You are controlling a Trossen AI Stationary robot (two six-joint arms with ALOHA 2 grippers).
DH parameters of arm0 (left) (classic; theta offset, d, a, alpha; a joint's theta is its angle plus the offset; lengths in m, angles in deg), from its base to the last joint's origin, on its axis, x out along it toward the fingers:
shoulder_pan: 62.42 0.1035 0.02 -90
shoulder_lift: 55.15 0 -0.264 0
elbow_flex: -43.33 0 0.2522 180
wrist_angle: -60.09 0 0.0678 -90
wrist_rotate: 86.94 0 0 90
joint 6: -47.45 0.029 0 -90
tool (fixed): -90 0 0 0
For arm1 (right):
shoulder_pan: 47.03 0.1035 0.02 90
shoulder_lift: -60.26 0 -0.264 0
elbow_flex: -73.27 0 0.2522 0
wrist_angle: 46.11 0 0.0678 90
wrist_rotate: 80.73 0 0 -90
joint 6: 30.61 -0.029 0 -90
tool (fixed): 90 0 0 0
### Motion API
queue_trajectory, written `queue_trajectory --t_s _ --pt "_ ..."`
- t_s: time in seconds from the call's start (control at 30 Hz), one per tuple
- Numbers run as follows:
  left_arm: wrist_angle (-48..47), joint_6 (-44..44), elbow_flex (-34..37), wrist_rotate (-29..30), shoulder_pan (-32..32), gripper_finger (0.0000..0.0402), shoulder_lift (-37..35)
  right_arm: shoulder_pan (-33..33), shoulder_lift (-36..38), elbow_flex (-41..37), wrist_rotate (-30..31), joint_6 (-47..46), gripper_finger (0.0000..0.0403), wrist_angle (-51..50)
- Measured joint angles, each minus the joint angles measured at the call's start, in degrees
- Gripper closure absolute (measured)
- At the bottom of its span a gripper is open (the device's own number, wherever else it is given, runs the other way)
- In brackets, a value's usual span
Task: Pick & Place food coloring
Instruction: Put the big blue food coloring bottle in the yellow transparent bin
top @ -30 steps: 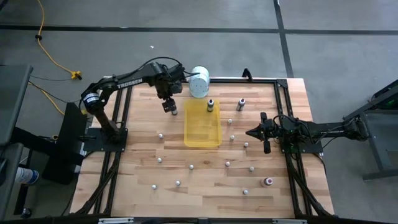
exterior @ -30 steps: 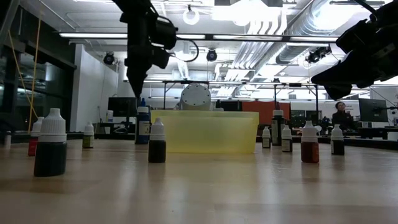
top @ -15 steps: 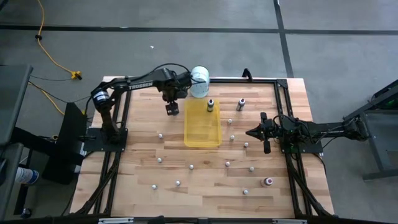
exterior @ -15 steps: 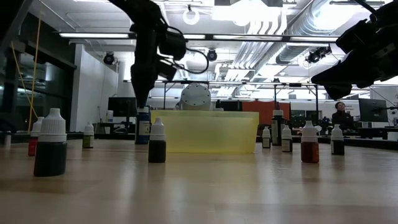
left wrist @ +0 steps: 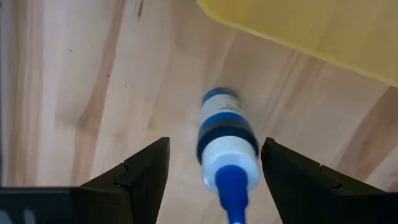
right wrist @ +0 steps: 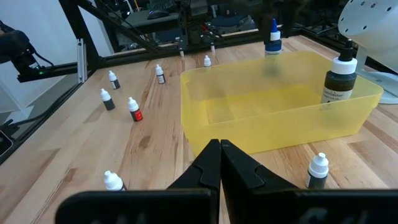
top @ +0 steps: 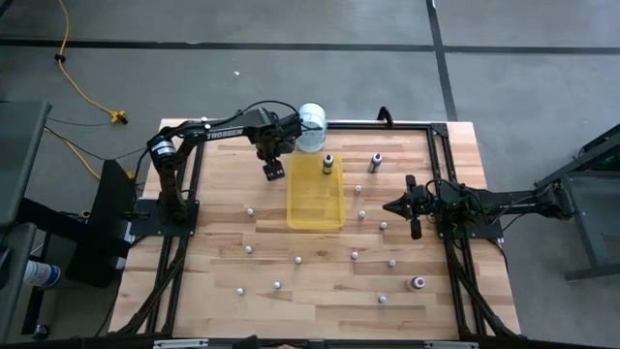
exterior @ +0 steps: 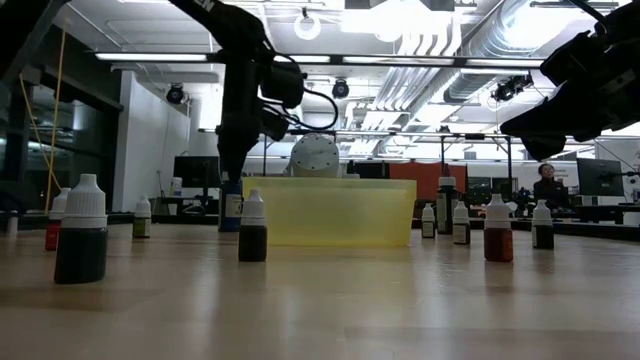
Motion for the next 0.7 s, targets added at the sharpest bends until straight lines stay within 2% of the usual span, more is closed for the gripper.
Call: queue_trajectory --t_s 0.17,0.27,0.7 --pt "-0.49 -0.2 0.0 -1.34 -0.02 0.0162 -0.02 0.0 0.0 0.0 0.0 0.0 0.0402 0.0" --pt "-0.5 -0.2 0.0 -1.34 -0.01 0.0177 0.0 0.0 0.0 0.0 0.0 0.0 0.0402 0.0" --pt "-2.9 -0.09 -0.04 -1.22 0.0 0.0304 -0.09 0.0 -0.02 0.0 0.0 0.0 0.0402 0.0"
